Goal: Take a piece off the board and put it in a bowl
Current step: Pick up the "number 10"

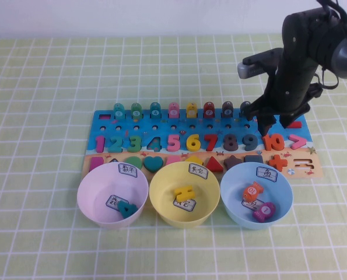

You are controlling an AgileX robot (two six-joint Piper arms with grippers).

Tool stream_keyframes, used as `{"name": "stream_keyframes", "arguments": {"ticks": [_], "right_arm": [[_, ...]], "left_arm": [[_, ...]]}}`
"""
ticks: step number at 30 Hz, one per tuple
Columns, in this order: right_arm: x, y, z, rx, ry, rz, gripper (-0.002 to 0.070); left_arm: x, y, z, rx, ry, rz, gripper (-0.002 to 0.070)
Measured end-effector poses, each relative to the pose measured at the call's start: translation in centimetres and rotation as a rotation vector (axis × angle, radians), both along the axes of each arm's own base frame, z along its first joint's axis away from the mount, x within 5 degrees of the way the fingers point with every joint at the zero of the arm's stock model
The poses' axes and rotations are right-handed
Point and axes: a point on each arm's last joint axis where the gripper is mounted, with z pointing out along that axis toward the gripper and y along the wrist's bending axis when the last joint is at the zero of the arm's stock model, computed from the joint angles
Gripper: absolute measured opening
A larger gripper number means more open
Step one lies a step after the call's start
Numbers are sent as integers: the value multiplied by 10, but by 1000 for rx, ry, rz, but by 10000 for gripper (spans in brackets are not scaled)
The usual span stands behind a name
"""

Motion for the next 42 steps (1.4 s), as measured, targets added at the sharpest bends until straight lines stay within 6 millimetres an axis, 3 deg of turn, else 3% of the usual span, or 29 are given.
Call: {"name": "stream_keyframes", "arguments": {"ticks": [11, 26, 34, 42], "right_arm": [[-3, -1, -26, -19, 71, 1, 425], [-3, -1, -27, -22, 73, -19, 438], [-3, -1, -27, -15, 73, -20, 351], [-3, 0, -27, -10, 70, -35, 351]], "left_arm": [[0, 0, 0, 0, 0, 0, -4], [0, 0, 0, 1, 0, 0, -4], [0, 0, 0, 1, 0, 0, -4], [0, 0, 0, 1, 0, 0, -4]]}}
